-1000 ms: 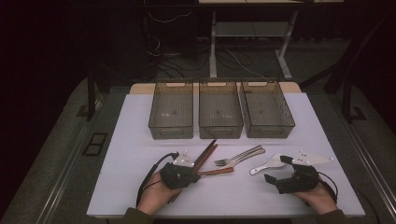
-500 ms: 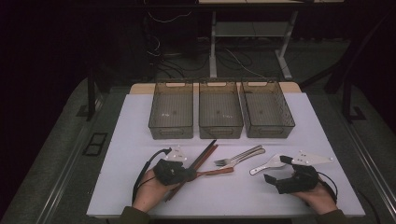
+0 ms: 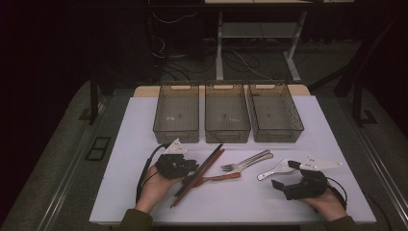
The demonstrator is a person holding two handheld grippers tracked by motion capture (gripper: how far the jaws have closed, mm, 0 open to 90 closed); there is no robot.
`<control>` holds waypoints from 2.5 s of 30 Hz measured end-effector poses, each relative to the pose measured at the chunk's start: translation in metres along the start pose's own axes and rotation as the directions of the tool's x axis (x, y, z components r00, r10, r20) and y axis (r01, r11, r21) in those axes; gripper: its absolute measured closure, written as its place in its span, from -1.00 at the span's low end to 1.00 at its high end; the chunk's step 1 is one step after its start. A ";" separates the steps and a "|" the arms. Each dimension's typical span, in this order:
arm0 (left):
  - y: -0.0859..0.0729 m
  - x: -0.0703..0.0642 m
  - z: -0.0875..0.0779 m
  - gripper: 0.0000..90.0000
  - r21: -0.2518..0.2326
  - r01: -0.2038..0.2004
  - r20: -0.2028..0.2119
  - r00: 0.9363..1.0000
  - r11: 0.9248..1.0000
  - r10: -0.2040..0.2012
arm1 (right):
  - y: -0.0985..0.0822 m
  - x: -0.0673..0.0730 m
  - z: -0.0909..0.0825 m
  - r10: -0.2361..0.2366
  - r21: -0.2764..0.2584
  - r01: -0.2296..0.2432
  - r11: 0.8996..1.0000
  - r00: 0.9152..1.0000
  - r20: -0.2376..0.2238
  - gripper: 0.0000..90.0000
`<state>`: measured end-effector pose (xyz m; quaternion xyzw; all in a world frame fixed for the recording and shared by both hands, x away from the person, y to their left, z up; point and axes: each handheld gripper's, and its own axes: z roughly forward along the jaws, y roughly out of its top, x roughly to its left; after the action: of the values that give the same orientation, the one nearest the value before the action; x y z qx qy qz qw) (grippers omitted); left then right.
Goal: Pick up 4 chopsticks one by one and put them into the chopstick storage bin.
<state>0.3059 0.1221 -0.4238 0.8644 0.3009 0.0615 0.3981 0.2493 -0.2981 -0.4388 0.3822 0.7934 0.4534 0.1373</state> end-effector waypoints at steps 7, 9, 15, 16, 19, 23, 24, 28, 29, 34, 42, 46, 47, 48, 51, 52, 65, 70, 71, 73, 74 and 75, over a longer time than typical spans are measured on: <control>0.005 0.002 0.012 0.58 -0.004 0.013 0.006 1.000 1.000 -0.013 | 0.000 0.000 0.000 -0.004 0.000 0.004 1.000 1.000 0.002 -0.97; 0.005 0.000 0.014 0.57 0.002 0.009 0.000 1.000 1.000 -0.009 | 0.000 0.000 0.000 -0.001 0.001 0.001 1.000 1.000 0.004 -0.97; 0.005 -0.003 0.017 0.58 0.015 0.000 -0.018 1.000 1.000 0.000 | -0.001 0.000 0.000 -0.003 0.002 0.003 1.000 1.000 0.003 -0.97; 0.005 -0.003 0.017 0.58 0.016 -0.002 -0.020 1.000 1.000 0.002 | -0.001 0.000 0.000 -0.003 0.002 0.003 1.000 1.000 0.003 -0.97; 0.004 -0.003 0.017 0.59 0.029 -0.008 -0.028 1.000 1.000 0.009 | -0.001 0.000 0.000 -0.002 0.001 0.002 1.000 1.000 0.003 -0.97; 0.004 -0.003 0.018 0.60 0.039 -0.015 -0.033 0.999 0.999 0.016 | -0.001 0.000 0.000 -0.001 0.002 0.001 1.000 1.000 0.003 -0.97; 0.004 -0.003 0.018 0.60 0.041 -0.013 -0.036 0.999 0.999 0.015 | -0.001 0.000 0.000 -0.001 0.002 0.001 1.000 1.000 0.003 -0.97; 0.003 -0.002 0.018 0.61 0.043 -0.015 -0.040 0.999 0.999 0.017 | -0.001 0.000 0.000 -0.004 0.003 0.004 1.000 1.000 0.004 -0.97; 0.003 -0.002 0.018 0.61 0.043 -0.016 -0.041 0.999 0.999 0.017 | -0.001 0.000 0.000 -0.003 0.002 0.003 1.000 1.000 0.004 -0.97; 0.003 -0.003 0.019 0.61 0.055 -0.023 -0.054 0.998 0.998 0.026 | -0.001 0.000 0.000 -0.003 0.002 0.003 1.000 1.000 0.003 -0.97; 0.002 -0.002 0.021 0.61 0.066 -0.025 -0.062 0.998 0.997 0.029 | -0.001 0.000 0.000 -0.004 0.003 0.004 1.000 1.000 0.003 -0.97; 0.002 -0.003 0.024 0.62 0.072 -0.024 -0.067 0.997 0.997 0.029 | -0.001 0.000 0.000 -0.006 0.005 0.006 1.000 1.000 0.003 -0.97; 0.002 -0.003 0.024 0.62 0.076 -0.026 -0.068 0.997 0.997 0.031 | -0.001 0.000 0.000 -0.005 0.004 0.005 1.000 1.000 0.004 -0.97; 0.002 -0.003 0.024 0.63 0.079 -0.023 -0.069 0.997 0.997 0.029 | -0.001 0.000 0.000 -0.006 0.005 0.006 1.000 1.000 0.004 -0.97; 0.001 -0.004 0.026 0.64 0.094 -0.027 -0.080 0.996 0.995 0.034 | -0.001 0.000 0.000 -0.005 0.007 0.005 1.000 1.000 0.003 -0.97; 0.001 -0.004 0.026 0.66 0.099 -0.027 -0.085 0.996 0.995 0.036 | -0.001 0.000 0.000 -0.004 0.007 0.004 1.000 1.000 0.003 -0.97; 0.001 -0.002 0.026 0.76 0.110 -0.012 -0.101 0.995 0.994 0.024 | -0.001 0.000 0.000 -0.006 0.006 0.006 1.000 1.000 0.001 -0.97; 0.000 -0.001 0.026 0.79 0.107 -0.005 -0.108 0.994 0.994 0.017 | -0.001 0.000 0.000 -0.006 0.005 0.006 1.000 1.000 0.001 -0.97; 0.000 -0.001 0.026 0.80 0.109 -0.001 -0.109 0.994 0.994 0.013 | -0.001 0.000 0.000 -0.006 0.006 0.006 1.000 1.000 0.001 -0.97; 0.000 0.000 0.025 0.82 0.107 0.004 -0.113 0.994 0.994 0.008 | -0.001 0.000 0.000 -0.006 0.006 0.006 1.000 1.000 0.001 -0.97; 0.000 0.000 0.025 0.82 0.106 0.006 -0.113 0.994 0.994 0.006 | -0.001 0.000 0.000 -0.006 0.006 0.006 1.000 1.000 0.001 -0.97; 0.000 0.000 0.025 0.83 0.108 0.007 -0.114 0.994 0.994 0.005 | -0.001 0.000 0.000 -0.007 0.006 0.007 1.000 1.000 0.001 -0.97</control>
<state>0.3146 0.1058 -0.4409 0.8797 0.3264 0.0939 0.3327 0.2492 -0.2982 -0.4396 0.3802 0.7959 0.4504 0.1381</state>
